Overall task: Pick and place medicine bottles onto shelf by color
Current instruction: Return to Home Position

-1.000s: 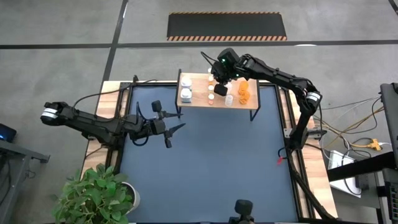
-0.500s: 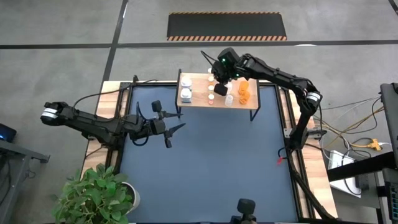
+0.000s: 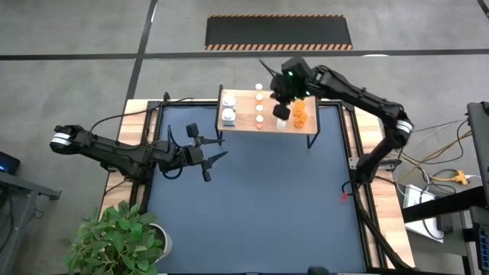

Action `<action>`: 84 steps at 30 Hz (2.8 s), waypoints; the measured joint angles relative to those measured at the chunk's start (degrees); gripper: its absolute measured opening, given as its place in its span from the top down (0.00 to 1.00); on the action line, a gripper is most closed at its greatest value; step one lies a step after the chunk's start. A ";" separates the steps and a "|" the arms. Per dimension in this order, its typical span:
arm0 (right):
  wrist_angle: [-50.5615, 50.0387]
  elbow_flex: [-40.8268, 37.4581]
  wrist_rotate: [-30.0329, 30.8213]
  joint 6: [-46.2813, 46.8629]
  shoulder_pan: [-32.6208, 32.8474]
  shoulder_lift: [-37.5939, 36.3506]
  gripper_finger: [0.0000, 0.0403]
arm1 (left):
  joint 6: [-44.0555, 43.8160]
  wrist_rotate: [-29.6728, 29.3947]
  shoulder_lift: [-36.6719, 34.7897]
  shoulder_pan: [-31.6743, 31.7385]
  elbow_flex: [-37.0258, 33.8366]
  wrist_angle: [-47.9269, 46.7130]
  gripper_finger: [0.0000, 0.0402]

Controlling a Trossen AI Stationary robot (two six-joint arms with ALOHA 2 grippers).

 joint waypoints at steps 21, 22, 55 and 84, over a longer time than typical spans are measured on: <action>32.65 -48.08 -2.01 4.48 24.33 -40.77 0.98 | -9.33 0.01 -11.39 -5.36 -0.10 -19.14 0.60; 34.39 -50.36 -2.00 4.65 24.49 -42.63 0.98 | -9.95 0.02 -12.52 -5.44 -0.65 -20.05 0.60; 52.22 -87.90 -6.55 5.10 24.56 -87.73 0.98 | -15.19 0.15 -40.09 -5.33 -23.98 -11.24 0.60; 52.49 -94.17 -9.02 10.12 24.56 -86.89 0.98 | -29.91 0.15 -50.26 -5.33 -35.82 -6.47 0.60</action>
